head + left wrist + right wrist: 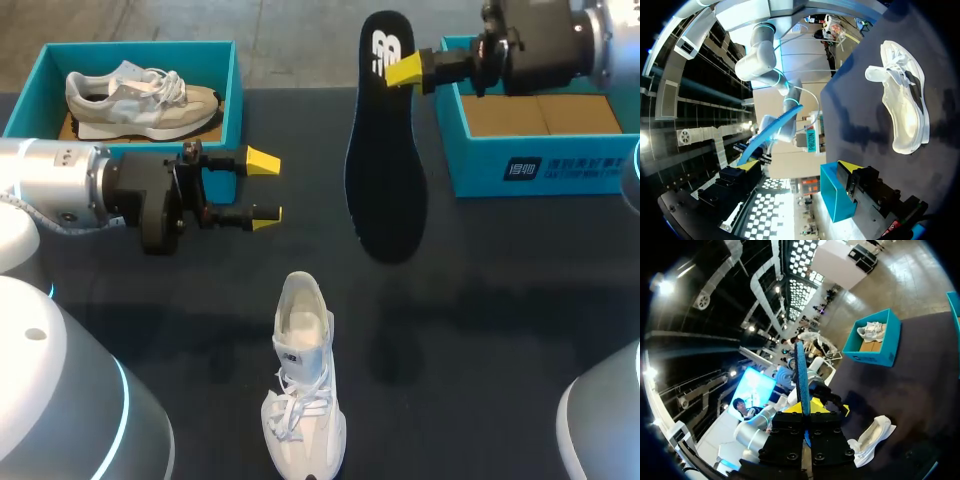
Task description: Take the shoe out of the shoebox, open the shoe tongue, remove and reinsert the insole, then place the shoe into the shoebox
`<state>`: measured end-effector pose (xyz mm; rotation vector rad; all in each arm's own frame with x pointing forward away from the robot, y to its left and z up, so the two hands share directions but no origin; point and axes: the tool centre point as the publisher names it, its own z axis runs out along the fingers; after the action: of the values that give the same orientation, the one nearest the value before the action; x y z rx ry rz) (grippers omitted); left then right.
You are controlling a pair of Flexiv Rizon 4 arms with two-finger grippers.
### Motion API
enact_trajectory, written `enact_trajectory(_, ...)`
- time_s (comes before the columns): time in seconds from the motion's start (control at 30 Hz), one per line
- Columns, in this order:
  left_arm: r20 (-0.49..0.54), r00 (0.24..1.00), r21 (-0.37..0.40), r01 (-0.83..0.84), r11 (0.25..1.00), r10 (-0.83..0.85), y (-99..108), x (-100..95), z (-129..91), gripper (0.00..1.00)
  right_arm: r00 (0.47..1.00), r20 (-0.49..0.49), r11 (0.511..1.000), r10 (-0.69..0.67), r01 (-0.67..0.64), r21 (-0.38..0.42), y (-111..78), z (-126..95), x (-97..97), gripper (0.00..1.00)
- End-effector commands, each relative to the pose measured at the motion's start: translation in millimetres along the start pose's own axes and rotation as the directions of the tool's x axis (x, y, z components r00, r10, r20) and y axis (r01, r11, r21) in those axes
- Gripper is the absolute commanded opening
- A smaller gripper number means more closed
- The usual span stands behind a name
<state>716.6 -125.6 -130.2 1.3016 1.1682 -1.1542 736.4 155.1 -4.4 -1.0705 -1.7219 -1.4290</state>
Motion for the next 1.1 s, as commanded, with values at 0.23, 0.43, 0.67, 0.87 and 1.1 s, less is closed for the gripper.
enact_trajectory(0.23,0.002,1.000,-0.002,-0.002,1.000,0.002,0,0.7,2,1.00,0.996,0.033,0.995,0.085,-0.086,0.048,16.1,9,-23.0,0.00)
enact_trajectory(0.43,0.002,1.000,-0.002,-0.002,1.000,0.002,0,0.7,2,1.00,0.989,0.038,0.987,0.142,-0.144,0.064,17.9,16,-30.6,0.00)
enact_trajectory(0.67,0.002,1.000,-0.002,-0.002,1.000,0.002,0,0.7,2,1.00,0.976,0.019,0.974,0.216,-0.217,0.067,13.1,30,-46.6,0.00)
enact_trajectory(0.87,0.002,1.000,-0.002,-0.002,1.000,0.002,0,0.7,2,1.00,0.966,0.008,0.963,0.258,-0.258,0.071,13.4,45,-57.2,0.00)
enact_trajectory(1.1,0.002,1.000,-0.002,-0.002,1.000,0.002,0,0.7,2,1.00,0.966,0.008,0.963,0.258,-0.258,0.071,13.4,45,-57.2,0.00)
